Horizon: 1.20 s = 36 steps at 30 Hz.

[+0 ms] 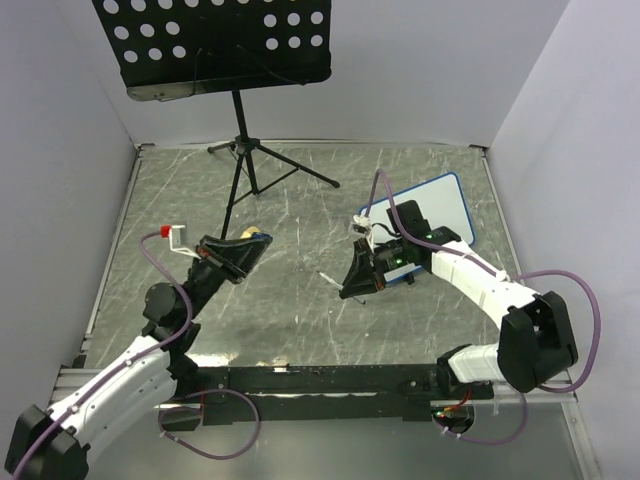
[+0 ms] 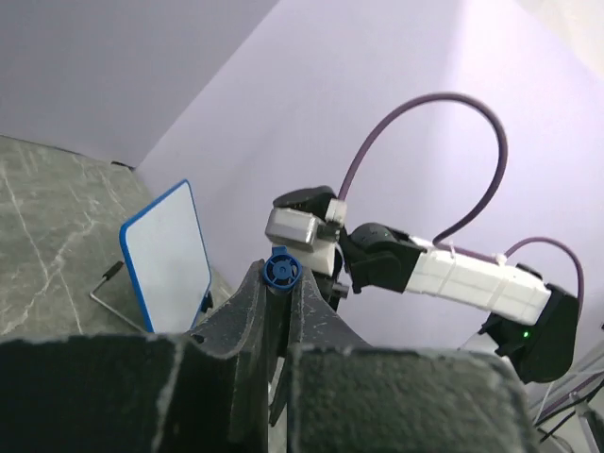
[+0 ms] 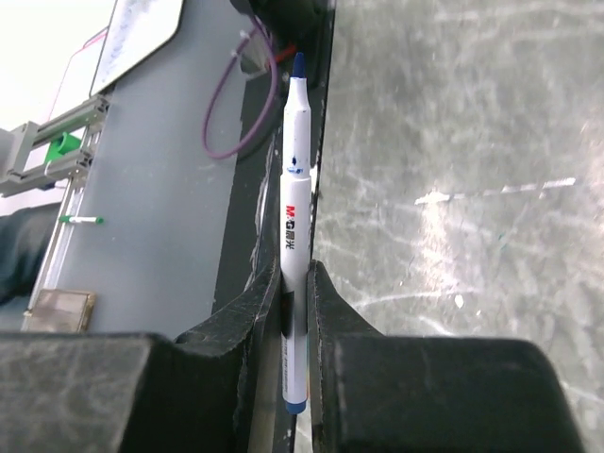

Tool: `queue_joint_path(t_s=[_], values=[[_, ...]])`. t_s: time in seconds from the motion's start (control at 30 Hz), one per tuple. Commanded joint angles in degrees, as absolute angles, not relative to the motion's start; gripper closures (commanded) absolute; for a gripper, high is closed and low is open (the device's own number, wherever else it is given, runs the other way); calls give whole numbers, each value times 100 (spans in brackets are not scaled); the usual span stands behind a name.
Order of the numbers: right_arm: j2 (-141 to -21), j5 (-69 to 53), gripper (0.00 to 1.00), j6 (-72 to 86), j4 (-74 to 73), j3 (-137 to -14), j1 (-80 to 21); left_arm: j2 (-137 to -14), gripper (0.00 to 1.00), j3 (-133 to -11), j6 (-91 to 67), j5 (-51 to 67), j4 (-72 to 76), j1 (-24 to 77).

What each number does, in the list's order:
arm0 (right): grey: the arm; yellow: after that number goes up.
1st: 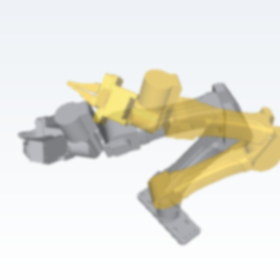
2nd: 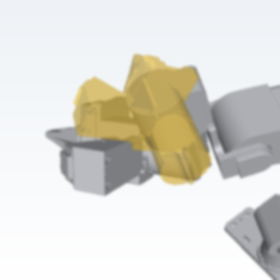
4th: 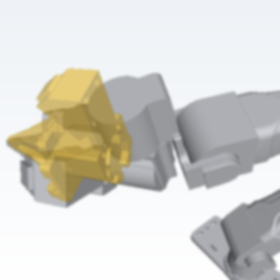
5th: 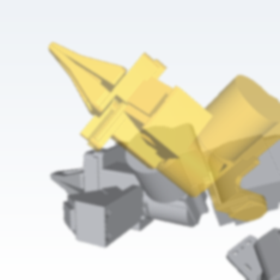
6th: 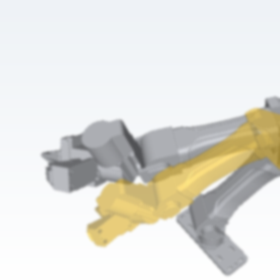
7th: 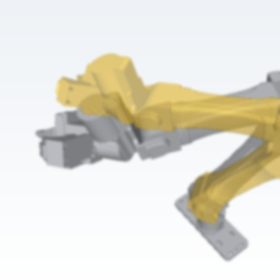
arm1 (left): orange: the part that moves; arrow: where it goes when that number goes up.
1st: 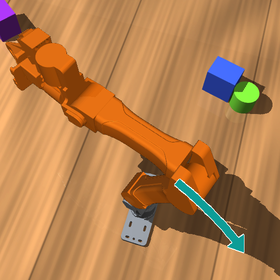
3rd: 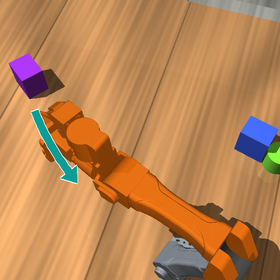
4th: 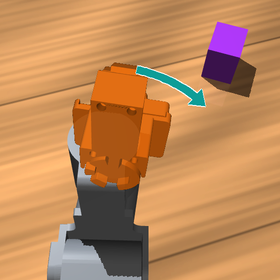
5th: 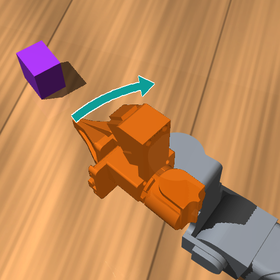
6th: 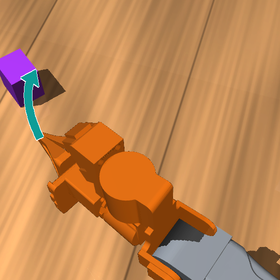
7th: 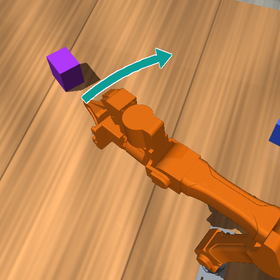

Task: Write a sentence on the whiteboard
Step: Put down the pen cap next to the whiteboard marker.

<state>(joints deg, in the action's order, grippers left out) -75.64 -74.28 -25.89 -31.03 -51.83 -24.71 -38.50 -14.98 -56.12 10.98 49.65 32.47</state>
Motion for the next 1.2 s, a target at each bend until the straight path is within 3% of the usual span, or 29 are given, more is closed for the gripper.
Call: queue_joint_path(t_s=[0.0,0.1,0.2,0.4,0.53,0.8,1.17], values=[[-7472,-7130,100,-2997,-3313,-5484,-2479,-3621,99,-1485,-5872,1081,3680,3015],[-7156,-6875,100,-2630,-2946,-5388,-2181,-3656,99,-1311,-6002,941,2360,3023],[-6926,-6890,100,-2532,-2813,-5265,-1943,-3438,99,-110,-6705,967,2505,3015],[-6917,-7022,100,-2505,-2839,-5282,-1802,-2279,98,36,-6829,20,796,3023],[-6943,-6979,100,-2479,-2839,-5291,-1775,-2144,84,-149,-6741,-877,10,3006],[-6926,-7022,100,-2426,-2821,-5282,-1723,-3944,85,-474,-6505,-791,298,2979],[-6917,-7058,100,-2426,-2839,-5291,-1670,-3868,81,-738,-6311,-835,35,2962]])
